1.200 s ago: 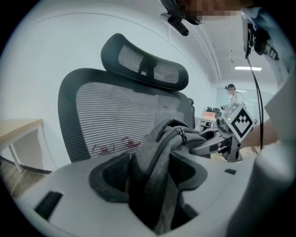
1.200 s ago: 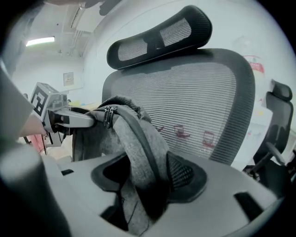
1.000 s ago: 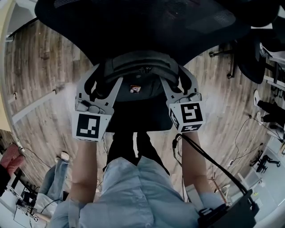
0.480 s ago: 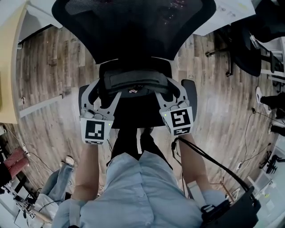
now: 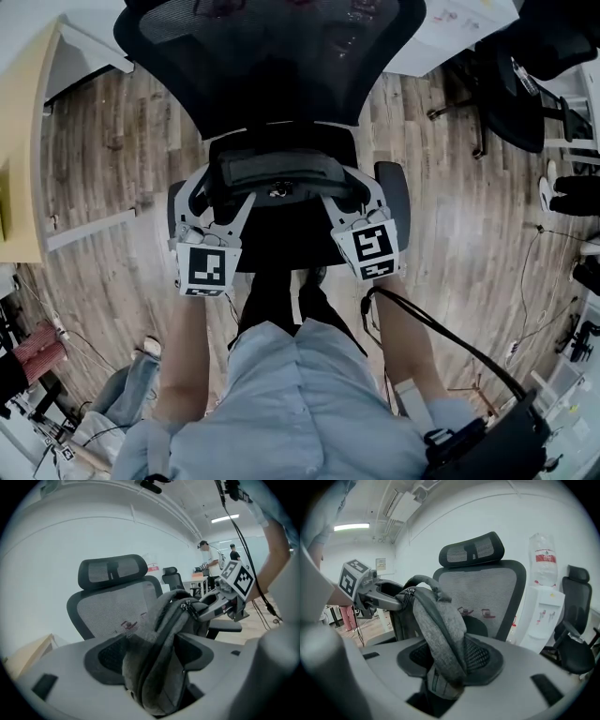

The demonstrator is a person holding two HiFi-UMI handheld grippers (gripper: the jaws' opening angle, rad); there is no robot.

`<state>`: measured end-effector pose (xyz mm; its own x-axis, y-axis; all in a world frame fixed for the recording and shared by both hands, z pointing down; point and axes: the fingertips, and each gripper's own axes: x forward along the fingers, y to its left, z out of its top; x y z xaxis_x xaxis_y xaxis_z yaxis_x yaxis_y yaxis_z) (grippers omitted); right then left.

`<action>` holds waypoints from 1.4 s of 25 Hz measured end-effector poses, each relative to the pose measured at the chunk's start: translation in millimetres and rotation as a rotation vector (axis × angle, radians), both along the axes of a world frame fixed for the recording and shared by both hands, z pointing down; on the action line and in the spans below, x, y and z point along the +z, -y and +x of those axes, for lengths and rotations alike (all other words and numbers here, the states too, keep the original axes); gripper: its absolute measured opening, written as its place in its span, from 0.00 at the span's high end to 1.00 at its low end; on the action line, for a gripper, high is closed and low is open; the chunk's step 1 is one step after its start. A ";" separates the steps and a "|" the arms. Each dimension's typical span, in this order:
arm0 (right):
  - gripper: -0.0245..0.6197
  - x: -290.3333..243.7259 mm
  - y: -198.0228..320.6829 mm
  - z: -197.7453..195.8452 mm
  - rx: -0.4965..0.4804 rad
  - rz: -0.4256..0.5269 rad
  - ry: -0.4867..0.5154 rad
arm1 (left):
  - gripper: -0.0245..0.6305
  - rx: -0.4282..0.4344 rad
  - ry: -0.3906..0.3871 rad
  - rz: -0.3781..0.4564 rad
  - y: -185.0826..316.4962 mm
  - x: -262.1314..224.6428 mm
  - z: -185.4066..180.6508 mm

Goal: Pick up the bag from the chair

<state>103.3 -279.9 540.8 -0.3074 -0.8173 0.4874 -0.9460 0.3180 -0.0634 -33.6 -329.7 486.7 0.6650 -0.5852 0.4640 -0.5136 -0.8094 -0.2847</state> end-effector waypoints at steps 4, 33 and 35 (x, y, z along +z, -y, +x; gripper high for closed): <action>0.73 -2.2 -2.3 -3.0 -0.025 0.000 0.000 | 0.37 0.027 -0.015 -0.065 5.4 9.5 3.8; 0.72 -151.9 -4.0 7.6 0.013 0.151 -0.019 | 0.56 -0.173 -0.108 -0.035 -25.0 -124.1 -2.1; 0.72 -184.3 -9.6 8.4 0.008 0.191 -0.030 | 0.56 -0.177 -0.106 -0.002 -31.7 -155.8 -1.6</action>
